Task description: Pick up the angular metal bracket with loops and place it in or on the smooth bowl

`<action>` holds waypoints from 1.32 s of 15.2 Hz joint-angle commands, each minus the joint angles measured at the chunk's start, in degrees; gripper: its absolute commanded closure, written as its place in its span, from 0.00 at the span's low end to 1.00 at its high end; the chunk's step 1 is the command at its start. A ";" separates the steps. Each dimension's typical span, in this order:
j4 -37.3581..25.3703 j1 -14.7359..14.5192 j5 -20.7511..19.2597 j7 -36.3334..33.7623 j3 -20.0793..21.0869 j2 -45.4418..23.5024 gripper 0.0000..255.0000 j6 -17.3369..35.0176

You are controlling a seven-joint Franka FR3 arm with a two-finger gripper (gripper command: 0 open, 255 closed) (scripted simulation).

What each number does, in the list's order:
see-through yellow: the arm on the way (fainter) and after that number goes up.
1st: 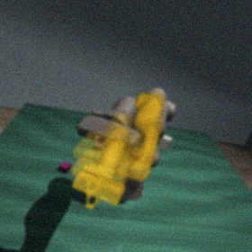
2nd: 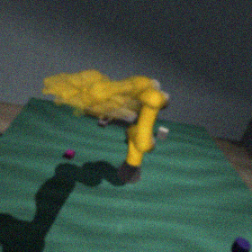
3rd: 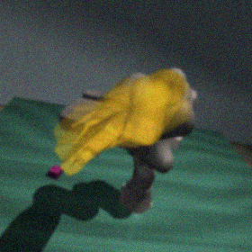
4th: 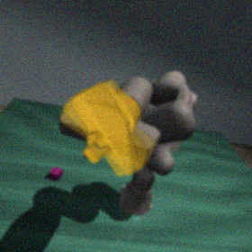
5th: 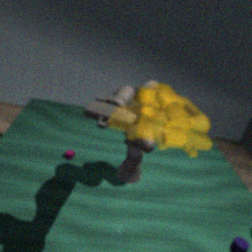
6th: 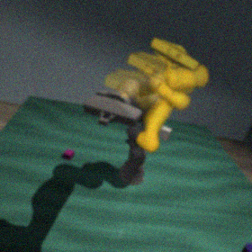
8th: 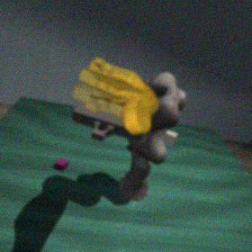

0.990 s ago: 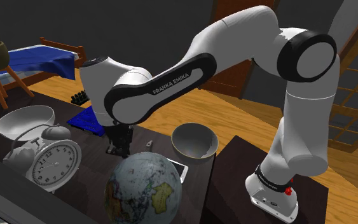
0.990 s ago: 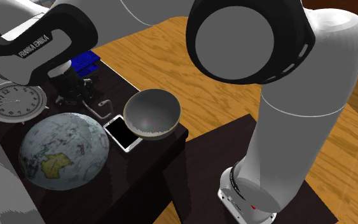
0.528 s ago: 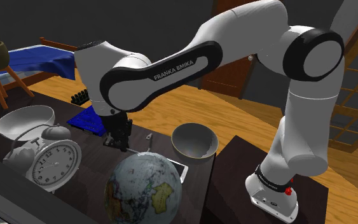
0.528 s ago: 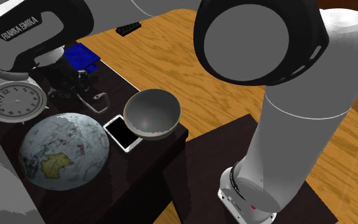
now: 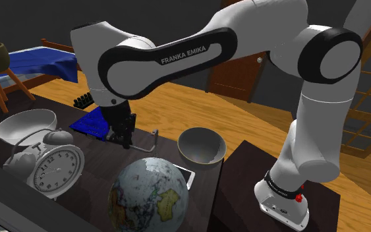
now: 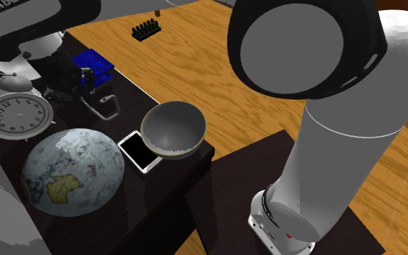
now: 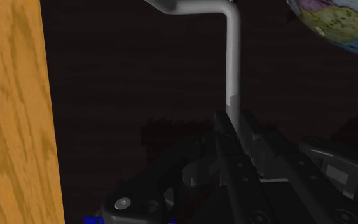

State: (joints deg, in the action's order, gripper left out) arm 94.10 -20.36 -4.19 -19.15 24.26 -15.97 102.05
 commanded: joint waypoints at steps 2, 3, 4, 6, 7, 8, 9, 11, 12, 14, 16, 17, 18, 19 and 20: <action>-1.90 -0.07 0.13 0.01 0.08 0.25 1.00 -2.14; -2.56 -0.09 0.17 0.02 0.11 0.33 1.00 -2.88; -3.25 -0.11 0.21 0.03 0.13 0.40 1.00 -3.62; -4.67 -0.17 0.26 0.03 0.18 0.49 1.00 -5.13; -5.40 -0.21 0.28 0.03 0.20 0.52 1.00 -5.89; -6.16 -0.24 0.29 0.02 0.22 0.53 1.00 -6.65; -6.94 -0.29 0.29 0.01 0.24 0.52 1.00 -7.42; -8.56 -0.39 0.29 -0.02 0.28 0.47 1.00 -8.99; -9.40 -0.45 0.27 -0.04 0.30 0.42 1.00 -9.78; -5.82 0.40 1.34 0.65 0.31 3.25 1.00 -8.82; 1.33 1.86 3.45 2.19 0.22 8.73 1.00 -6.72; 4.64 2.43 4.48 3.02 0.07 11.39 1.00 -5.85; 7.81 2.89 5.49 3.89 -0.15 14.00 1.00 -5.08; 10.84 3.27 6.47 4.77 -0.39 16.57 1.00 -4.43; 13.76 3.55 7.41 5.67 -0.71 19.11 1.00 -3.87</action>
State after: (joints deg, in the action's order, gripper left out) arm 104.67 -17.18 2.22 -14.39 23.82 0.54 97.39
